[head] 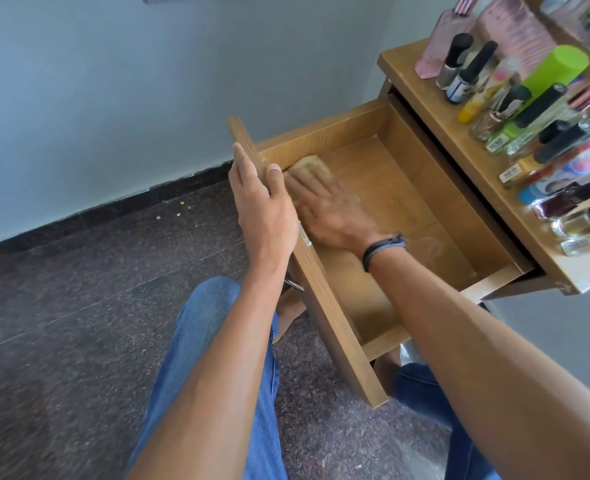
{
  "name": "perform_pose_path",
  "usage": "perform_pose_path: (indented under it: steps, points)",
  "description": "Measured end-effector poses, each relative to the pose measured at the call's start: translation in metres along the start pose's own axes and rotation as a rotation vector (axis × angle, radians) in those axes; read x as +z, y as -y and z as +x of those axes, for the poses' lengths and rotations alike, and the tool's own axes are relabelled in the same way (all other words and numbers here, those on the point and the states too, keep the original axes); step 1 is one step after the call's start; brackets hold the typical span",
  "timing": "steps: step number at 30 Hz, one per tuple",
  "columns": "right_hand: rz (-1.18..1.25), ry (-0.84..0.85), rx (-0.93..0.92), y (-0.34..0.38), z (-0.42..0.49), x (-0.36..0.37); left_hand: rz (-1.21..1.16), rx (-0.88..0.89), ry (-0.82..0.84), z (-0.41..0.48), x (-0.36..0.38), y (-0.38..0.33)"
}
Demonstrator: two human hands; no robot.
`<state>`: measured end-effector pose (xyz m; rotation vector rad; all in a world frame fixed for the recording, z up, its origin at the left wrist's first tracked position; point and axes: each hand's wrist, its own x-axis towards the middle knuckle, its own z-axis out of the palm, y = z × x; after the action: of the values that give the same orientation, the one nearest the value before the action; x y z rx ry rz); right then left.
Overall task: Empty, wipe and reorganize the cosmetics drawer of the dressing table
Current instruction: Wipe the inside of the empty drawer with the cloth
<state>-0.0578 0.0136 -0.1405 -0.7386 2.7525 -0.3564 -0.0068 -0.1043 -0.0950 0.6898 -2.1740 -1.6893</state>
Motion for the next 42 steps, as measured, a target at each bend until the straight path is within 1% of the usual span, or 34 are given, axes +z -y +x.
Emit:
perform_pose_path:
  steps: [3, 7, 8, 9, 12, 14, 16, 19, 23, 26, 29, 31, 36, 40, 42]
  points:
    - [0.014, 0.01, -0.048, 0.009, -0.004, 0.003, 0.012, 0.007, 0.0, 0.0, -0.001, 0.001]
    - [-0.031, 0.068, -0.138, -0.023, -0.016, -0.001, 0.009, 0.014, 0.017, 0.002, -0.002, 0.002]
    - [-0.044, 0.07, -0.126, -0.034, -0.018, -0.006, 0.005, 0.015, 0.019, 0.002, -0.002, 0.002]
    - [-0.05, 0.059, -0.093, -0.046, -0.018, -0.011, 0.004, 0.017, 0.019, 0.003, -0.002, 0.002]
    - [-0.01, -0.01, 0.093, -0.073, -0.014, -0.027, 0.005, 0.032, 0.019, 0.002, -0.001, 0.003]
    - [0.029, -0.048, 0.187, -0.076, -0.012, -0.03, -0.002, 0.032, 0.019, 0.002, -0.001, 0.004]
    - [0.051, -0.054, 0.229, -0.066, -0.008, -0.026, -0.01, 0.021, 0.019, 0.002, 0.0, 0.003]
    - [0.084, -0.039, 0.179, -0.038, -0.001, -0.017, -0.008, 0.028, 0.017, 0.003, 0.0, 0.003]
    - [0.118, -0.089, 0.116, -0.008, 0.003, -0.007, 0.001, 0.026, 0.006, 0.002, 0.001, 0.004]
    - [0.112, -0.076, 0.023, 0.011, 0.003, -0.001, -0.003, 0.013, 0.0, 0.003, 0.002, 0.003]
    - [0.125, -0.062, 0.01, 0.019, 0.002, 0.002, 0.001, 0.015, 0.001, 0.004, 0.002, 0.003]
    - [0.118, -0.038, -0.002, 0.016, -0.004, 0.002, 0.01, 0.027, 0.001, 0.003, 0.0, 0.003]
    - [0.027, 0.088, -0.01, 0.012, -0.047, 0.003, 0.017, 0.038, -0.001, 0.003, -0.001, 0.003]
    - [-0.024, 0.245, 0.041, 0.012, -0.077, 0.004, 0.012, 0.052, 0.0, 0.0, -0.001, 0.001]
    - [-0.02, 0.296, 0.041, 0.011, -0.08, 0.003, 0.013, 0.053, 0.0, 0.0, -0.001, 0.001]
